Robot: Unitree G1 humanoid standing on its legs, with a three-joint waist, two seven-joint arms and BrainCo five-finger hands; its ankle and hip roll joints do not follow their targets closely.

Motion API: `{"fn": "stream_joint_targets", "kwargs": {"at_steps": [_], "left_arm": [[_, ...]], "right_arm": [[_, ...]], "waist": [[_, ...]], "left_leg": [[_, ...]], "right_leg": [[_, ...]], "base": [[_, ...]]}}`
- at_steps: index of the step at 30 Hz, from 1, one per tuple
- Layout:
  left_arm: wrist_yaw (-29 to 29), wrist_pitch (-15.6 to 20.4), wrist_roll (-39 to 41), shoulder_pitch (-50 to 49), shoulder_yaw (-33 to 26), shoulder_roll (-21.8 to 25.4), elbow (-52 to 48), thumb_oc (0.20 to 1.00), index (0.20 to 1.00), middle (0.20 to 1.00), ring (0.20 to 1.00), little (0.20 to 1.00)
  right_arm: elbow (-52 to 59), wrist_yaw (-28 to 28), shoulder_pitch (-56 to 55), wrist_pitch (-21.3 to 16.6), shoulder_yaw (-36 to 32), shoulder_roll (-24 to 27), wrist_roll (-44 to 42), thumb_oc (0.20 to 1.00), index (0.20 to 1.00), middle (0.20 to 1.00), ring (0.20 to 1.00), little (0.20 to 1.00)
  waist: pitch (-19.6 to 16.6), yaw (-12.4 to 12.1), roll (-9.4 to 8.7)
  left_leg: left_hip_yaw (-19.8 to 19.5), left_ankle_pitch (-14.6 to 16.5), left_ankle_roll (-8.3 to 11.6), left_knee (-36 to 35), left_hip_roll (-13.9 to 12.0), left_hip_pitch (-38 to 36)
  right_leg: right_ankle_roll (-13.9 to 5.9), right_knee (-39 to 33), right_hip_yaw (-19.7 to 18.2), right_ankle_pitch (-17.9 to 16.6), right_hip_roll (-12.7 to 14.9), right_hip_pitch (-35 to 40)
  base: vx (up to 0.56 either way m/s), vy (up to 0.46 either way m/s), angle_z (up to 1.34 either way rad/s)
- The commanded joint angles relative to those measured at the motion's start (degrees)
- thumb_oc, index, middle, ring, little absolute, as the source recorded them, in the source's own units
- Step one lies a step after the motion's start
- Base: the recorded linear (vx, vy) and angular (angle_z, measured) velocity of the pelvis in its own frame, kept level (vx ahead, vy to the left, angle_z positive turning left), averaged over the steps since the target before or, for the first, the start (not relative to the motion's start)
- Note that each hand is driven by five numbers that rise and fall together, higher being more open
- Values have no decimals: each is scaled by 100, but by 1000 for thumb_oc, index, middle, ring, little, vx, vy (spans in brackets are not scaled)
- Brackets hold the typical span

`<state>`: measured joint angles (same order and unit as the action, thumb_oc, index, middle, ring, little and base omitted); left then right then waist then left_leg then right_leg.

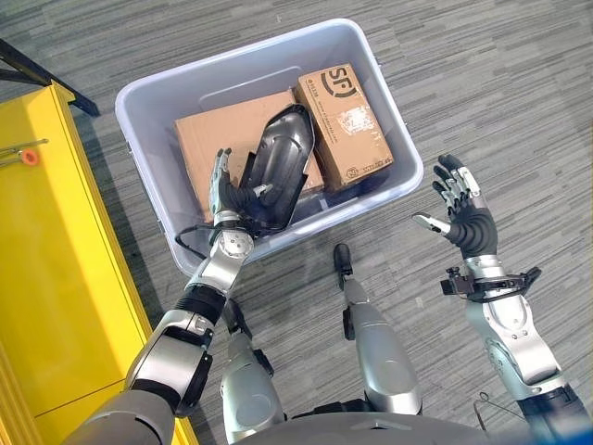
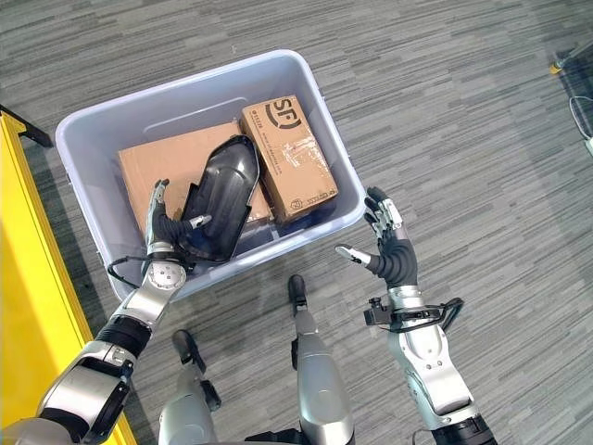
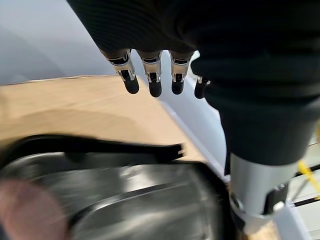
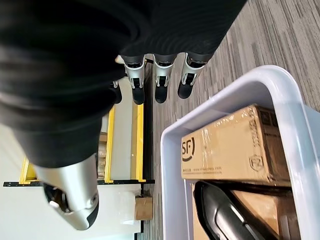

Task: Move parts from the plastic box to the shelf.

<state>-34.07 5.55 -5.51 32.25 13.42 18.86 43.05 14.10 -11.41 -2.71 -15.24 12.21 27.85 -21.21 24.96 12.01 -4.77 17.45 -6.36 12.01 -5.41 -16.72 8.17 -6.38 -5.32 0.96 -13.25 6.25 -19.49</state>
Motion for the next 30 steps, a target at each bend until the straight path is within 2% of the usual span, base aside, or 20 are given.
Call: {"fn": "stream_joint_targets", "kwargs": {"at_steps": [1, 5, 10, 18, 24, 26, 30], "left_arm": [[-89, 119, 232, 370, 120, 230, 177, 1000, 1000, 1000, 1000, 1000], [-189, 43, 416, 528, 50, 130, 794, 1000, 1000, 1000, 1000, 1000], [-331, -42, 1009, 983, -227, 105, 1732, 1000, 1000, 1000, 1000, 1000], [-355, -171, 1191, 1357, -261, 163, 2203, 1000, 1000, 1000, 1000, 1000], [-390, -109, 2064, 1575, -721, 156, 2531, 1000, 1000, 1000, 1000, 1000], [-382, -144, 1924, 1623, -601, 197, 2562, 1000, 1000, 1000, 1000, 1000], [-361, -497, 1167, 1889, -209, 297, 2846, 1000, 1000, 1000, 1000, 1000]], "right_arm": [[424, 36, 112, -399, -331, 139, -102, 1000, 1000, 1000, 1000, 1000], [473, 52, 49, -439, -267, 188, -162, 1000, 1000, 1000, 1000, 1000], [523, 0, 79, -473, -88, 310, -279, 1000, 1000, 1000, 1000, 1000], [594, -51, 118, -448, -8, 412, -300, 1000, 1000, 1000, 1000, 1000], [638, -90, 131, -448, 101, 471, -361, 1000, 1000, 1000, 1000, 1000], [628, -106, 152, -449, 113, 478, -367, 1000, 1000, 1000, 1000, 1000], [662, -16, 153, -492, 160, 544, -425, 1000, 1000, 1000, 1000, 1000]], "waist": [[-41, 65, -135], [-43, 103, -136], [-17, 176, -185], [11, 215, -198], [16, 264, -220], [31, 290, -227], [98, 378, -227]], "left_leg": [[55, -89, -41, 329, -177, 41], [53, -93, -35, 347, -183, 58], [70, -99, -20, 358, -181, 80], [67, -117, -7, 370, -205, 126], [125, -136, 9, 364, -201, 162], [138, -145, 13, 369, -207, 185], [153, -144, 11, 406, -202, 288]], "right_leg": [[-524, 578, -57, 607, 689, 1], [-521, 583, -68, 598, 686, -23], [-526, 592, -99, 582, 667, -79], [-527, 607, -118, 577, 660, -124], [-533, 637, -175, 561, 616, -249], [-531, 639, -195, 547, 606, -290], [-519, 714, -251, 555, 570, -456]], "base": [[11, -1, -6], [3, -2, -1], [3, -3, -3], [1, -1, -1], [8, 0, -3], [19, -6, -7], [10, -6, -9]]}}
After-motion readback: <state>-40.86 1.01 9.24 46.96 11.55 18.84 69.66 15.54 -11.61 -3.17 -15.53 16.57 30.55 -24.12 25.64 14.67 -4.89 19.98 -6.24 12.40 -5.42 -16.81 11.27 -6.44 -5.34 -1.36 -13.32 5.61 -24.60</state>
